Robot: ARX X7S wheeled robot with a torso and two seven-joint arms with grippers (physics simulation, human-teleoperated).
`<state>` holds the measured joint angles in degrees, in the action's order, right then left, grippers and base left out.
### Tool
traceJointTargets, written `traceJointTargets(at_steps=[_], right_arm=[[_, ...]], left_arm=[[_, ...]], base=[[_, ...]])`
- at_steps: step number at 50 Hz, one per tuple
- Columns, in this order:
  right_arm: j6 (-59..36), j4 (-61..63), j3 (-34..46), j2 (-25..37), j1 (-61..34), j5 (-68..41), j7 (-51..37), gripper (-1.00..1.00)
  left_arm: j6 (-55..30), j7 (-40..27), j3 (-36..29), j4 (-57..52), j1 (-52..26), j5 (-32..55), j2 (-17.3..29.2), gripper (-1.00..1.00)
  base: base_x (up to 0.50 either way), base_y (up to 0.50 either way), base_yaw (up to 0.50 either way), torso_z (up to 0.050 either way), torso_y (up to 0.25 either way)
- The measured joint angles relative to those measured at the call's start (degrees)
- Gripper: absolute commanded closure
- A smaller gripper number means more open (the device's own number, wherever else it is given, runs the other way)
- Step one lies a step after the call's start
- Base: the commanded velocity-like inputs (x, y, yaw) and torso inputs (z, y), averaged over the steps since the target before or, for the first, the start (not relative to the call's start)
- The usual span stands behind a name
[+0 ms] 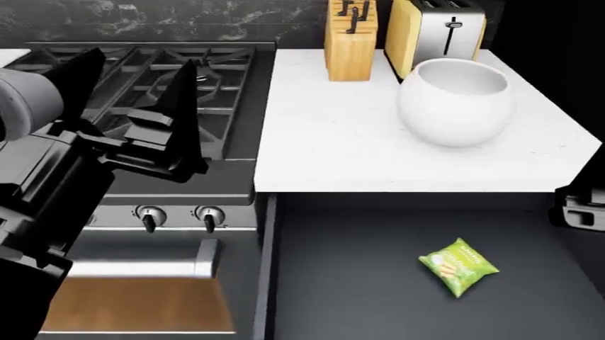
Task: Place the bar in the bowl and close the drawer.
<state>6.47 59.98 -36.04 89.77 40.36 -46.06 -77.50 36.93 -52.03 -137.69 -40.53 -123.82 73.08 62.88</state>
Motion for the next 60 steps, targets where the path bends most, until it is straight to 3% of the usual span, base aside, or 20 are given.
traceJointTargets(at_steps=[38,52,60], right_arm=[[0.50,-0.01,4.58,0.17,-4.33,-0.32,0.75,-1.00],[2.24,-0.93,6.59,0.21,-5.24,-1.33,1.28,-1.00],[3.64,-1.60,8.20,0.22,-5.20,-1.63,1.89,-1.00]], left_arm=[[-1.30,0.33,2.29,-1.01,1.52,0.35,1.77,-1.00],[-0.54,1.27,2.71,-0.46,3.37,-0.01,2.98,-1.00],[0.01,1.52,2.86,-0.33,4.68,-0.61,3.66,-1.00]], base=[[0.00,0.50,0.00,0.000,0.000],[0.00,0.00,0.00,0.000,0.000],[-0.16,0.00,-0.48,0.000,0.000]])
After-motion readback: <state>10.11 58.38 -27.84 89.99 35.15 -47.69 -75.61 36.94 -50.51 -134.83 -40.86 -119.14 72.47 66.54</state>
